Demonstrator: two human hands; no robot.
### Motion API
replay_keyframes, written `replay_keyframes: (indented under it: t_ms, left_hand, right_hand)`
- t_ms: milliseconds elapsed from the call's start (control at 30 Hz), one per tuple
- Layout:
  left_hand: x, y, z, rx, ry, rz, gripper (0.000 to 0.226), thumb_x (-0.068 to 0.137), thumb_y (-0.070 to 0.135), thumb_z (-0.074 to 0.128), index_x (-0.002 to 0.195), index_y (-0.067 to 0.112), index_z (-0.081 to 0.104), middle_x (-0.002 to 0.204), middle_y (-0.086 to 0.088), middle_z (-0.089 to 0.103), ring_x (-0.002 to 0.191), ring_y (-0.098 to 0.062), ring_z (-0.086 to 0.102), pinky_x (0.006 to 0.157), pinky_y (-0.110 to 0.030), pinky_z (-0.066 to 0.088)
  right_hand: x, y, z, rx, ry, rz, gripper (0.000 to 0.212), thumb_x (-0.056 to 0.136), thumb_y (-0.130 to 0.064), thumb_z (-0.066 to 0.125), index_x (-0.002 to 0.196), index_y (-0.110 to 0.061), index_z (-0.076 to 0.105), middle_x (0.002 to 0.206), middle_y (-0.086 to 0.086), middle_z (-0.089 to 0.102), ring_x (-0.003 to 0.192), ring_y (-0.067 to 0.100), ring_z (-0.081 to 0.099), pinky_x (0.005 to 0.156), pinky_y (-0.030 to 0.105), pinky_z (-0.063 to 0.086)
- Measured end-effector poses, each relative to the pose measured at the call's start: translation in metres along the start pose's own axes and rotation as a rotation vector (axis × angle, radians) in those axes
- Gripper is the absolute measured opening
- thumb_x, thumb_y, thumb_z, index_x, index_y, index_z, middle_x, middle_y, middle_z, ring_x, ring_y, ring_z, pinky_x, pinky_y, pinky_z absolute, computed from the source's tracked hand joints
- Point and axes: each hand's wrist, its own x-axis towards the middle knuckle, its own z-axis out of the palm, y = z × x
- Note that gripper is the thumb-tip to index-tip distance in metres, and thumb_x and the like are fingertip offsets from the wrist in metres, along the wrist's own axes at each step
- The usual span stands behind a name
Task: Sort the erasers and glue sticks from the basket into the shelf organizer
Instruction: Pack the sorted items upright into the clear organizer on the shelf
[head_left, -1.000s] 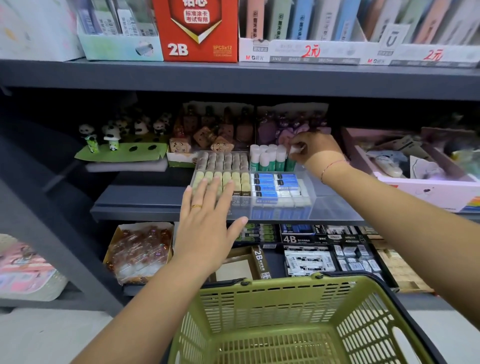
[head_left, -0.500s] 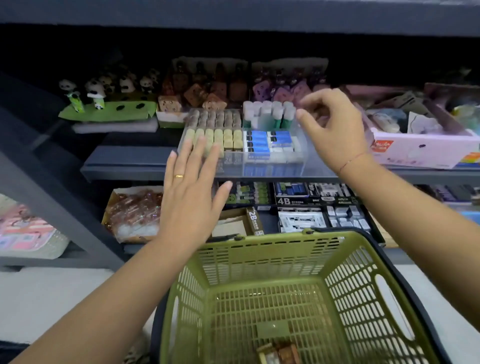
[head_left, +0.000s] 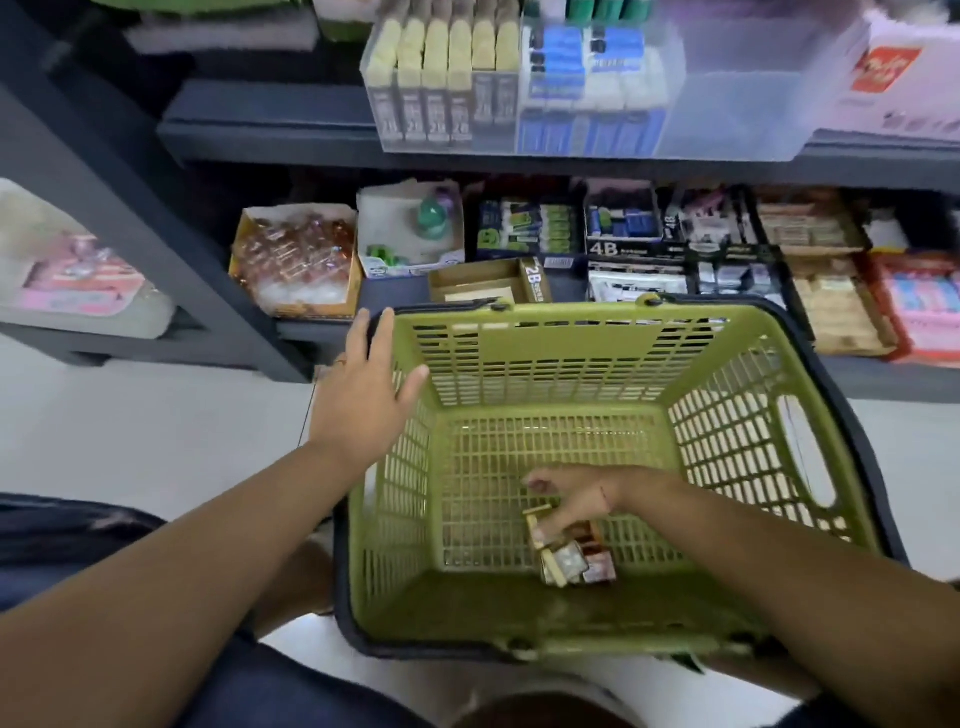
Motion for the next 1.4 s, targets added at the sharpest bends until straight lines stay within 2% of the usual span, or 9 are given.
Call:
replay_keyframes:
  t_ms: [300, 633, 733, 833, 900, 967, 1133, 1267, 1400]
  left_hand:
    - [-0.001, 0.001, 0.004, -0.011, 0.044, -0.02, 0.067, 0.1, 0.049, 0.034, 0.155, 0.025, 0.005, 0.162, 0.002, -0.001, 0.118, -0.031, 0.052, 0.071, -0.031, 0.04]
    - [0.0, 0.0, 0.004, -0.038, 0.048, 0.001, 0.067, 0.099, 0.048, 0.037, 0.155, 0.024, 0.008, 0.162, -0.001, 0.004, 0.11, -0.031, 0.057, 0.069, -0.032, 0.043]
    - [0.001, 0.001, 0.004, 0.028, 0.048, -0.012, 0.067, 0.1, 0.048, 0.036, 0.155, 0.021, 0.01, 0.162, -0.006, 0.007, 0.13, -0.033, 0.043, 0.094, -0.042, 0.043]
    - [0.004, 0.013, -0.003, 0.055, 0.093, -0.035, 0.067, 0.1, 0.048, 0.034, 0.154, 0.016, 0.013, 0.162, -0.009, 0.008, 0.148, -0.027, 0.008, 0.12, -0.044, 0.007]
    - [0.009, 0.035, -0.019, -0.098, 0.09, -0.047, 0.066, 0.1, 0.049, 0.034, 0.154, 0.017, 0.015, 0.162, -0.004, 0.005, 0.149, -0.021, 0.0, 0.118, -0.038, -0.001]
    - [0.014, 0.062, -0.04, -0.434, -0.011, -0.126, 0.064, 0.098, 0.053, 0.036, 0.153, 0.024, 0.02, 0.161, 0.003, 0.012, 0.148, -0.017, 0.009, 0.117, -0.035, 0.01]
    - [0.02, 0.117, -0.104, -1.61, -0.612, -0.301, 0.056, 0.092, 0.055, 0.045, 0.132, 0.017, 0.054, 0.134, -0.012, 0.058, 0.122, -0.03, 0.056, 0.101, -0.049, 0.047]
    - [0.027, 0.145, -0.142, -1.742, -0.656, -0.156, 0.047, 0.092, 0.03, 0.05, 0.134, 0.008, 0.053, 0.133, -0.018, 0.057, 0.119, -0.031, 0.056, 0.077, -0.035, 0.057]
    - [0.04, 0.163, -0.156, -1.809, -0.571, -0.165, 0.034, 0.096, 0.02, 0.051, 0.124, 0.002, 0.057, 0.109, -0.018, 0.062, 0.102, -0.03, 0.059, 0.075, -0.034, 0.058]
  right_hand:
    - [0.033, 0.013, 0.003, -0.18, -0.122, 0.137, 0.102, 0.054, -0.071, 0.073, 0.141, -0.03, 0.037, 0.146, -0.004, 0.036, 0.129, 0.02, 0.039, 0.109, 0.041, 0.036]
    - [0.027, 0.012, 0.0, -0.096, -0.154, 0.088, 0.077, 0.071, -0.058, 0.073, 0.137, -0.032, 0.042, 0.144, -0.006, 0.038, 0.127, 0.017, 0.04, 0.107, 0.037, 0.036]
    - [0.012, 0.006, -0.009, 0.093, -0.1, -0.043, 0.06, 0.066, -0.048, 0.08, 0.118, -0.038, 0.053, 0.132, -0.007, 0.05, 0.122, 0.017, 0.048, 0.107, 0.041, 0.037]
    - [-0.02, -0.017, -0.035, 0.277, -0.009, -0.236, 0.051, 0.075, -0.024, 0.078, 0.12, -0.028, 0.054, 0.121, -0.005, 0.059, 0.114, 0.013, 0.056, 0.105, 0.035, 0.042]
    - [-0.05, -0.041, -0.059, 0.378, 0.073, -0.382, 0.054, 0.074, -0.015, 0.077, 0.122, -0.02, 0.053, 0.118, -0.003, 0.061, 0.109, 0.01, 0.059, 0.098, 0.027, 0.046]
    - [-0.082, -0.066, -0.083, 0.443, 0.184, -0.531, 0.058, 0.07, -0.017, 0.079, 0.121, -0.016, 0.052, 0.117, -0.003, 0.062, 0.109, 0.011, 0.059, 0.095, 0.024, 0.046]
    - [-0.156, -0.119, -0.121, 0.513, 0.45, -0.853, 0.07, 0.06, -0.032, 0.087, 0.115, -0.019, 0.045, 0.116, 0.001, 0.06, 0.105, 0.016, 0.057, 0.093, 0.029, 0.047]
    - [-0.191, -0.137, -0.132, 0.361, 0.719, -0.891, 0.06, 0.063, -0.021, 0.085, 0.107, -0.023, 0.045, 0.11, -0.006, 0.06, 0.105, 0.007, 0.056, 0.094, 0.023, 0.045]
    - [-0.217, -0.138, -0.14, 0.192, 1.053, -0.84, 0.052, 0.066, -0.026, 0.084, 0.109, -0.028, 0.056, 0.123, -0.013, 0.055, 0.114, -0.004, 0.052, 0.096, 0.01, 0.036]
